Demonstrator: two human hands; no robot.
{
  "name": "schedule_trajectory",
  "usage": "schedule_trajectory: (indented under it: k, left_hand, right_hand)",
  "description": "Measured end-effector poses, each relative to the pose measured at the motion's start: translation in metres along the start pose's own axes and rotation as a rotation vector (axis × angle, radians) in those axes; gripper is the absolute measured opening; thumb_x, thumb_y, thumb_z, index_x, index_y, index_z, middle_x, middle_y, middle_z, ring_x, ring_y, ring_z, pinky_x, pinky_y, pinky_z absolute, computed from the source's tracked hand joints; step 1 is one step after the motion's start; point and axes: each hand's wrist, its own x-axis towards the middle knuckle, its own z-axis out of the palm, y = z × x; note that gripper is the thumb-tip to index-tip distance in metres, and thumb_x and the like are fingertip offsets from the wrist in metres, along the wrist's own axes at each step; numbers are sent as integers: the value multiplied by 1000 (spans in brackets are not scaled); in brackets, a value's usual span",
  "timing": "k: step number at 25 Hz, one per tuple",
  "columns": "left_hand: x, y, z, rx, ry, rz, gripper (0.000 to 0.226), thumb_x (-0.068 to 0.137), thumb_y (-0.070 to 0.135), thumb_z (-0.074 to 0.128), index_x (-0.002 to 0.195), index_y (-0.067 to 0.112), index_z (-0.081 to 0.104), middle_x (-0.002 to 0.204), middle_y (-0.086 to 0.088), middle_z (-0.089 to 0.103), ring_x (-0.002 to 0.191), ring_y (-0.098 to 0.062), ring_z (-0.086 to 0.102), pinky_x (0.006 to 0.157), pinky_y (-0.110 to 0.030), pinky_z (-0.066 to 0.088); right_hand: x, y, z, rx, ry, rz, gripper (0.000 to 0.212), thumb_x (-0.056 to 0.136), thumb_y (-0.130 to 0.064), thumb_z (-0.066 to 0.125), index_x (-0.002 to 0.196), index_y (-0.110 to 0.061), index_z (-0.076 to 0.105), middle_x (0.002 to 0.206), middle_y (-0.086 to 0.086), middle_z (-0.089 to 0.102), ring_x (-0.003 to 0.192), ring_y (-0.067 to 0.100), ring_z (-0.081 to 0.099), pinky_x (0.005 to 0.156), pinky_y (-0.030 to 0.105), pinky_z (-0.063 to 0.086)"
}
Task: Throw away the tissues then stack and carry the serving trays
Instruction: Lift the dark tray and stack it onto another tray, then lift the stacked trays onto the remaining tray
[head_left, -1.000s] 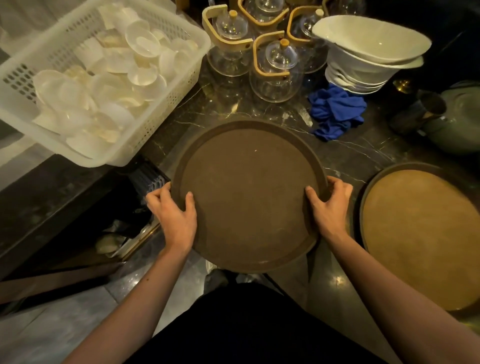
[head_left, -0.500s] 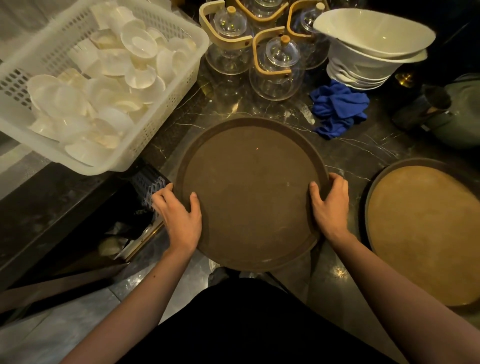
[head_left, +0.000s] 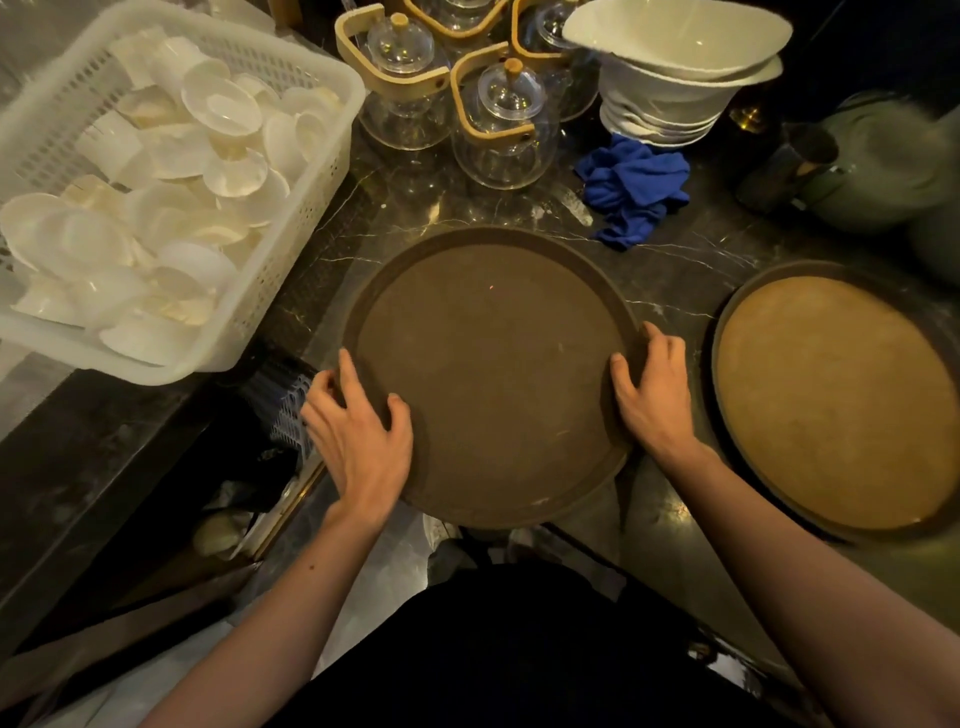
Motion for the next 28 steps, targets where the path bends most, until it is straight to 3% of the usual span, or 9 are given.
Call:
schedule_trajectory:
  k: [4,8,14,20,28]
  left_hand:
    - [-3,5,-8,-4,-13,181,57,88,29,57,139,11,41,142,-20,36,129,-38,33,105,-48,31]
    - [-5,31,-10,-101,-80,372,47,90,26,57,133,9,50,133,-15,46,122,-32,44,100,-42,39]
    - [-27,101,5,-180,-177,517,44,93,32,54,132,13,50,133,-8,46,122,-24,44,94,-42,46]
    - [-86,191,35,-187,-246,614,49,93,37,50,137,16,44,137,-7,42,125,-22,41,96,-38,42]
    - [-160,287,88,-90,-410,644,61,93,48,46,145,20,30,145,-8,30,130,-26,37,98,-44,44]
  right_hand:
    - [-13,4,-8,16,24,-22,58,97,-30,55,146,-7,36,130,14,43,116,26,52,98,36,44]
    - [-21,3,-19,-3,26,-88,55,97,-30,55,146,-9,38,131,14,45,118,26,50,100,37,43]
    - [-34,26,-54,-36,53,-197,52,98,-31,53,145,-12,39,132,12,47,120,24,47,98,33,40]
    - [-42,112,-122,-25,132,-200,59,96,-33,57,147,-11,37,140,14,45,125,27,46,104,38,40]
    - [-45,248,-205,-71,211,-4,69,94,-39,58,150,-10,29,142,21,38,127,37,43,102,49,45]
